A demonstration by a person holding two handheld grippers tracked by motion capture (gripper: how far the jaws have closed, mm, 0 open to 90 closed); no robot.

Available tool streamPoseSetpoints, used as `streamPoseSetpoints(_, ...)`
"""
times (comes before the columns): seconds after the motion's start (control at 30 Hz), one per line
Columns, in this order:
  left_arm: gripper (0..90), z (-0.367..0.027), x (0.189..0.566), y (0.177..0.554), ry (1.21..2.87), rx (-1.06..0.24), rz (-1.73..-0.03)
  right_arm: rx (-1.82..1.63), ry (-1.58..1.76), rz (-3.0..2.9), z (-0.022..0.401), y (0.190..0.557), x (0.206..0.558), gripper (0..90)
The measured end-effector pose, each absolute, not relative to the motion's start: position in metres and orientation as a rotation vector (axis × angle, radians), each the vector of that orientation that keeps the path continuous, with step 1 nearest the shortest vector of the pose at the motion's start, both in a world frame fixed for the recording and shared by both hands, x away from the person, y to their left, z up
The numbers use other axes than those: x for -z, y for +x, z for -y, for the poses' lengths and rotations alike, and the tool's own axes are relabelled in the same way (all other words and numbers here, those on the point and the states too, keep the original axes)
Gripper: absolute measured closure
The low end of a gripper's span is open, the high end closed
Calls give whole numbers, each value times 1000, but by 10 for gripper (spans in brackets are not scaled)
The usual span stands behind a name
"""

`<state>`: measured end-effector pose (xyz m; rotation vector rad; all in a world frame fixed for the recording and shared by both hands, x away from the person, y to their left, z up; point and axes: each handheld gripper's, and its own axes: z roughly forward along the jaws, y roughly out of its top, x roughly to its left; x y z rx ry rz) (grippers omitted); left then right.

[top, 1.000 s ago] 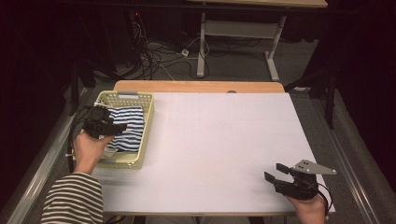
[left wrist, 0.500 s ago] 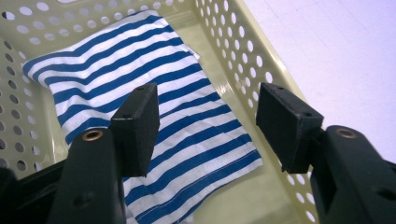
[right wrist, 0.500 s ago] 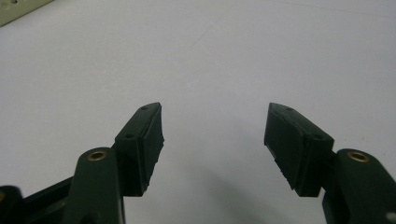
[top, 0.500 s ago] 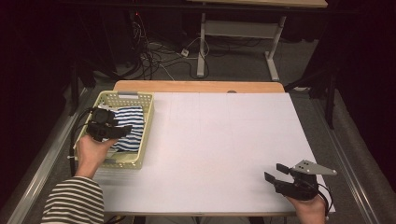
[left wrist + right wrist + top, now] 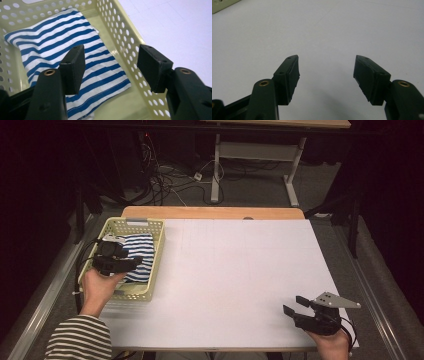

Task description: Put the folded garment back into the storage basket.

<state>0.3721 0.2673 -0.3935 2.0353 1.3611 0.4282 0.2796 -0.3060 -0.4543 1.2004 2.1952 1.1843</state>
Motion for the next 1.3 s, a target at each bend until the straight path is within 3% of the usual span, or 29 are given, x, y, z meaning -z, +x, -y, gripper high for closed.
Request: streamPoseSetpoints(1.3,367,-250,393,331,1961,-397,-1192,-1194,1193,-2193,306,276,454,379)
